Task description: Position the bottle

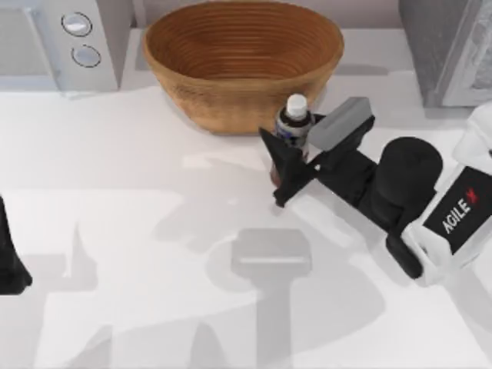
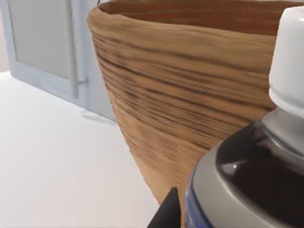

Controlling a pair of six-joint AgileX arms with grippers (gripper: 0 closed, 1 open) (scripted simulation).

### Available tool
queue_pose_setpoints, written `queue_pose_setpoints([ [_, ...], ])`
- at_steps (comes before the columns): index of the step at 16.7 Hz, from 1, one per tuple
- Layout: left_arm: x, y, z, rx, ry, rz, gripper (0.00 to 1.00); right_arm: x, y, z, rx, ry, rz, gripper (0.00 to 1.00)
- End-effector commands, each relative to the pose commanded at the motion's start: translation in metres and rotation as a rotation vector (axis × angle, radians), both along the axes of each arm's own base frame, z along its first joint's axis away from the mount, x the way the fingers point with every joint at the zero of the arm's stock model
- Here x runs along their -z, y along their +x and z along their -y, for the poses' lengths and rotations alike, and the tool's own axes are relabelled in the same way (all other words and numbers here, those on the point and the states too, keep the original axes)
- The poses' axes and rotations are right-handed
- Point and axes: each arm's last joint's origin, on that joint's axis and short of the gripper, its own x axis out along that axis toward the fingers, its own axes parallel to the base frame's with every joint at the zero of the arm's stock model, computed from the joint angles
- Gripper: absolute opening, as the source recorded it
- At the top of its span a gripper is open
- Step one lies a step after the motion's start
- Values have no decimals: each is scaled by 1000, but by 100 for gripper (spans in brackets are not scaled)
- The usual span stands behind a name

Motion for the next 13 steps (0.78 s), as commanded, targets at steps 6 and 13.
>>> queue_pose_setpoints([
  [6,0,0,0,0,0,0,100,-9,19,115,8,-5,-17,0],
  [13,0,0,0,0,0,0,100,-25,-20,267,9,-8,-39,0],
])
